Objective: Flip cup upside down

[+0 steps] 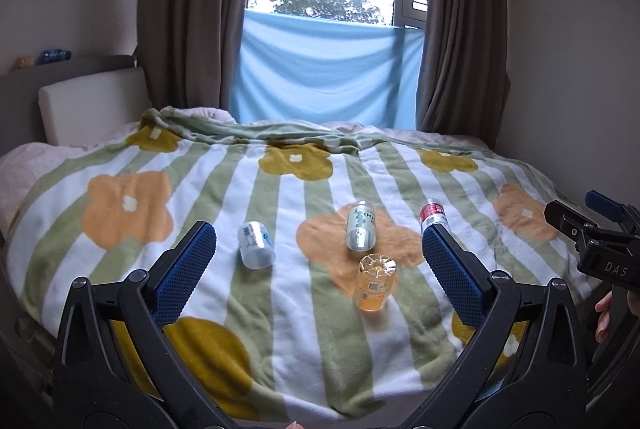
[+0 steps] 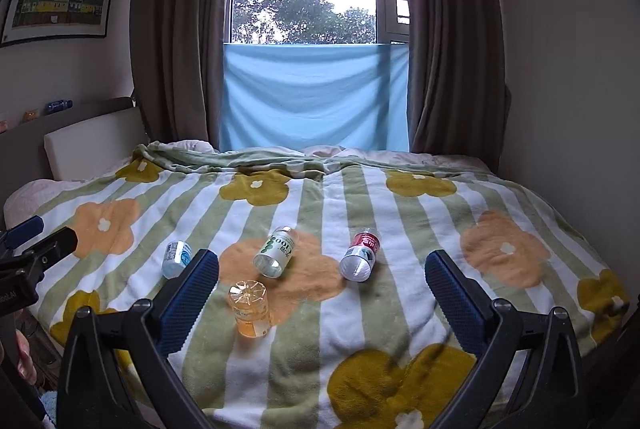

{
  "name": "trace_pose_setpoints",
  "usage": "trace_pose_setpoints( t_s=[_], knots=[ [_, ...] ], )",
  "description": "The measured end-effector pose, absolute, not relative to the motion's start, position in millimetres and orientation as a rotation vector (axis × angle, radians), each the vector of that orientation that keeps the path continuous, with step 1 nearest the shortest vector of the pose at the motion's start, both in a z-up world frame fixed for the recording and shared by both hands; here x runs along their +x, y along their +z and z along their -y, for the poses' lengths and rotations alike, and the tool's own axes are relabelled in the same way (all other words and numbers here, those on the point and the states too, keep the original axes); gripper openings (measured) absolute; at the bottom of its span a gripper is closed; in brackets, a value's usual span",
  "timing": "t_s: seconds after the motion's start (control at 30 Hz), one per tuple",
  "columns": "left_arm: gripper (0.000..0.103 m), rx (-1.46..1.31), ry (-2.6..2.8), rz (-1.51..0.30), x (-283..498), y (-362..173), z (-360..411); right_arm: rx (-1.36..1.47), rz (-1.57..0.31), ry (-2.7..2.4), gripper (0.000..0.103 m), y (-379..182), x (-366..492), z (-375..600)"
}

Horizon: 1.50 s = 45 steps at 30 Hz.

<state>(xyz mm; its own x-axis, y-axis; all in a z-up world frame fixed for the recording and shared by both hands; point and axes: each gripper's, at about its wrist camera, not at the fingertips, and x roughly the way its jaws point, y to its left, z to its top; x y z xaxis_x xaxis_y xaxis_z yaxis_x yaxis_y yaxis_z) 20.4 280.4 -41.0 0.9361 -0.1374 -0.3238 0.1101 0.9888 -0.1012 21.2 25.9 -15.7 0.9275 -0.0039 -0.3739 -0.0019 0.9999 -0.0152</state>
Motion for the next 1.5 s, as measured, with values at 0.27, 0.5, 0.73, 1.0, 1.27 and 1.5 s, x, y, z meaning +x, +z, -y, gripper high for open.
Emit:
trace_pose_setpoints(
  t_s=[0.27, 0.5, 0.73, 1.0, 1.27, 1.5],
  knots=[
    [0.103, -0.071, -0.117, -0.318, 20, -46, -276, -0.009, -0.371, -0.013, 0.103, -19, 17, -20],
    [0.103, -0.062, -0.106, -0.313, 21, -46, -274, -0.004, -0.366, -0.014, 0.103, -19, 18, -19],
    [0.103, -0.05, -0.1, -0.299, 19, -43, -274, -0.006, -0.355, -0.02, 0.103, -18, 18, -21],
    [0.103, -0.048, -0.099, -0.286, 16, -40, -274, -0.004, -0.332, -0.026, 0.103, -15, 14, -16],
    [0.103, -0.043, -0.104, -0.277, 14, -36, -273, -0.002, -0.334, -0.026, 0.103, -15, 15, -16],
    [0.103, -0.041, -0.106, -0.27, 13, -35, -271, -0.003, -0.333, -0.025, 0.103, -15, 14, -16]
  ],
)
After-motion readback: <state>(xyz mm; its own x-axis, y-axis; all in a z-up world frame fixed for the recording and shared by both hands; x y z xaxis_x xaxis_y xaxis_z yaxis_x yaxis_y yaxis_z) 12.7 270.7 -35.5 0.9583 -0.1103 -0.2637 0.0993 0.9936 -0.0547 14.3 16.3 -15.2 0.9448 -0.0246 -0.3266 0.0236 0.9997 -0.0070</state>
